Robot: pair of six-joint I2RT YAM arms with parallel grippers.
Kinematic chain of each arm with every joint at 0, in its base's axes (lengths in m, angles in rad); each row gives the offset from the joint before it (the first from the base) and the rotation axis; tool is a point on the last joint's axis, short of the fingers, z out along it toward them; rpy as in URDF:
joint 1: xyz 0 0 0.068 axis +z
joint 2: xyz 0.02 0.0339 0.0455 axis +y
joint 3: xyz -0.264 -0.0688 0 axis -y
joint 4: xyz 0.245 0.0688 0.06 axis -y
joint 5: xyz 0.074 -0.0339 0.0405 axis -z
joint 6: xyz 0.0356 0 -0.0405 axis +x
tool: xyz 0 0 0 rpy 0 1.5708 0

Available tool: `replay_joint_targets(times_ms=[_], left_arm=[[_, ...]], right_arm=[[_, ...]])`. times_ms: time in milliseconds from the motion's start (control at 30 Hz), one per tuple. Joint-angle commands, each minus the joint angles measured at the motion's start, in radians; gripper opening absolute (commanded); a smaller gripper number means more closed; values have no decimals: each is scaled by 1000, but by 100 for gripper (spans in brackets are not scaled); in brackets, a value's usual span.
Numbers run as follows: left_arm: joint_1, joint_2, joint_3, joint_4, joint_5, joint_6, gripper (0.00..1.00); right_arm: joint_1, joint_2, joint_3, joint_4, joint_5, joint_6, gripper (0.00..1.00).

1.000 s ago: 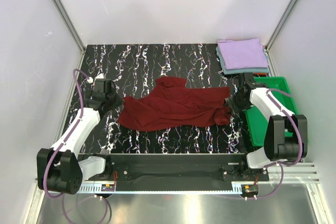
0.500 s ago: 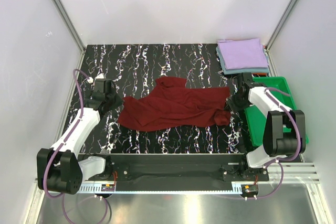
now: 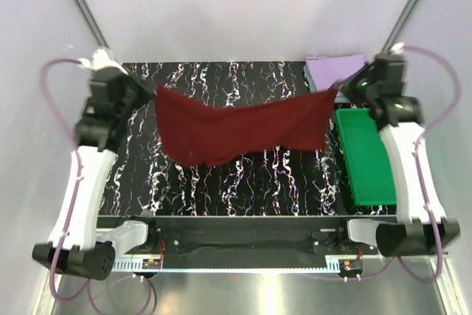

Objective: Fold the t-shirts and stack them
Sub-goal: Flatten the tshirt out

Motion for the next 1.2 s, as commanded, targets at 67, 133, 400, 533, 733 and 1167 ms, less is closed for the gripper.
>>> replay_joint_targets(times_ms=[67, 133, 400, 533, 733, 1167], left_arm=[[0, -79, 451, -120, -23, 7, 0], [-1, -96, 555, -192, -18, 17, 0], [-1, -347, 688, -275, 68, -18, 0], [-1, -372, 776, -375, 98, -18, 0], [-1, -314, 992, -505, 114, -7, 0], [-1, -163, 909, -458, 51, 123, 0]], right_arm=[[-1, -177, 314, -67, -49, -175, 0], [-1, -247, 339, -55, -103, -170, 0], [-2, -601, 315, -18, -235, -106, 0], [-1, -719, 344, -61, -210, -132, 0], [-8, -767, 398, -106, -166, -138, 0], [-8, -605, 260, 3, -186, -198, 0]])
